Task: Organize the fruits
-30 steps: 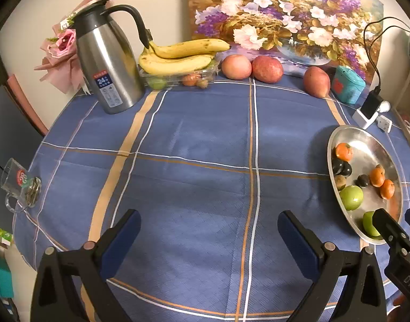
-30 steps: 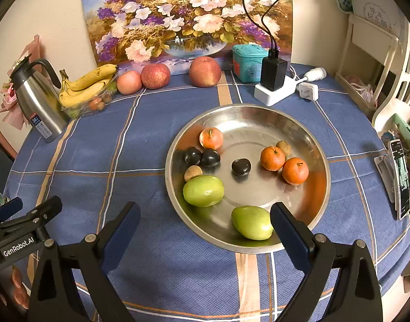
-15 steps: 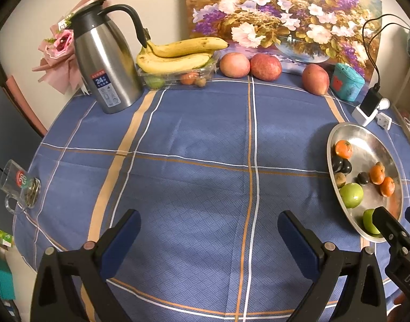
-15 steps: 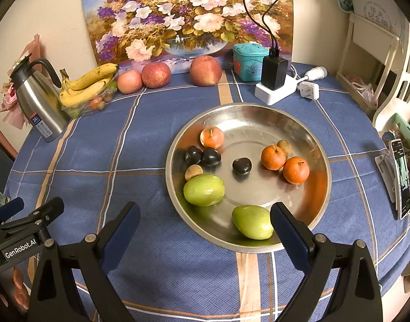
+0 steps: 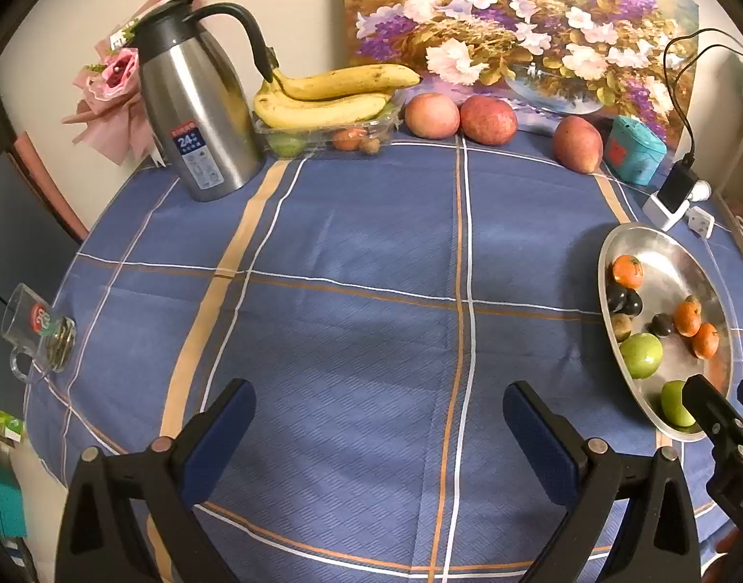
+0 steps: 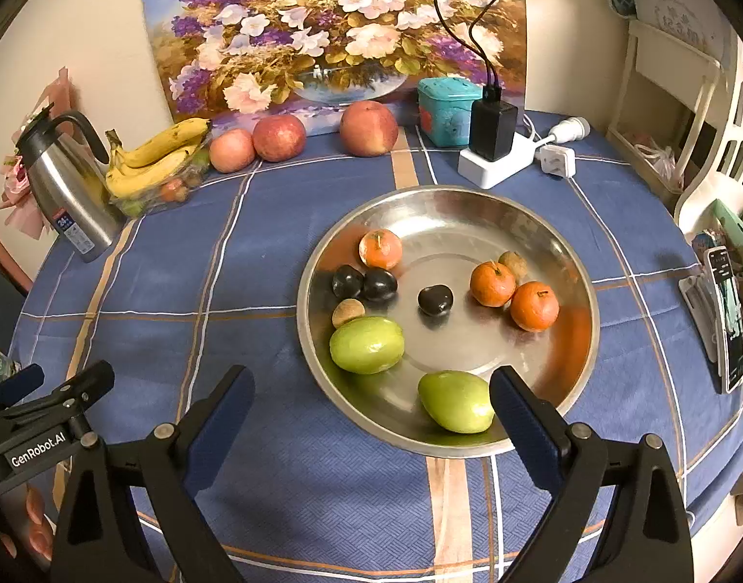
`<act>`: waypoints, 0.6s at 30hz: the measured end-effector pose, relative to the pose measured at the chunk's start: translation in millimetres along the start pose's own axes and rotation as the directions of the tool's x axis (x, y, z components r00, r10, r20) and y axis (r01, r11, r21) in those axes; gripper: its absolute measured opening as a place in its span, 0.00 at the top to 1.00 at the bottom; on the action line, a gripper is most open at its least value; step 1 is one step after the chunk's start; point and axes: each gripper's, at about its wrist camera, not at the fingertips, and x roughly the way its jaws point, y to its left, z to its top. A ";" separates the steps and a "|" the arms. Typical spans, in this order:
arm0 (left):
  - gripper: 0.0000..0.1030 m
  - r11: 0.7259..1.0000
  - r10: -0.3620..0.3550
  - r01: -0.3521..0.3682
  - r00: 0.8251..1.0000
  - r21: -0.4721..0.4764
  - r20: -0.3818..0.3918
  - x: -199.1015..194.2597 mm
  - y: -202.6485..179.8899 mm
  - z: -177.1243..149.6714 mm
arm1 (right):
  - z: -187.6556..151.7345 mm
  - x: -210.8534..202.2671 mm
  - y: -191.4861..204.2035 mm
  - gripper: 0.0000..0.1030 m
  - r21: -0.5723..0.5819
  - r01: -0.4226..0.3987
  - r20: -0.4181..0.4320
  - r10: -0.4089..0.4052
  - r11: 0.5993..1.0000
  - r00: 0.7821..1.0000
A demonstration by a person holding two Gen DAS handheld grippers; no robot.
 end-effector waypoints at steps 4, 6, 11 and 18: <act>0.00 1.000 0.007 -0.007 1.000 -0.007 -0.005 0.6 1.0 -0.1 | -0.9 3.4 -4.3 0.05 0.021 0.018 -0.018 -0.018 1.000 1.000; 0.00 1.000 0.009 -0.009 1.000 -0.010 -0.009 1.3 1.4 0.0 | -1.2 4.6 -7.4 0.05 0.036 0.026 -0.025 -0.025 0.999 0.999; 0.00 1.000 0.016 -0.016 1.000 -0.014 -0.018 2.6 2.2 -0.2 | -2.0 7.0 -15.4 0.05 0.067 0.037 -0.040 -0.034 0.997 0.999; 0.00 0.999 0.026 -0.027 0.999 -0.020 -0.036 6.3 3.6 -0.4 | -2.5 7.0 -19.1 0.05 0.083 0.041 -0.043 -0.038 0.996 0.998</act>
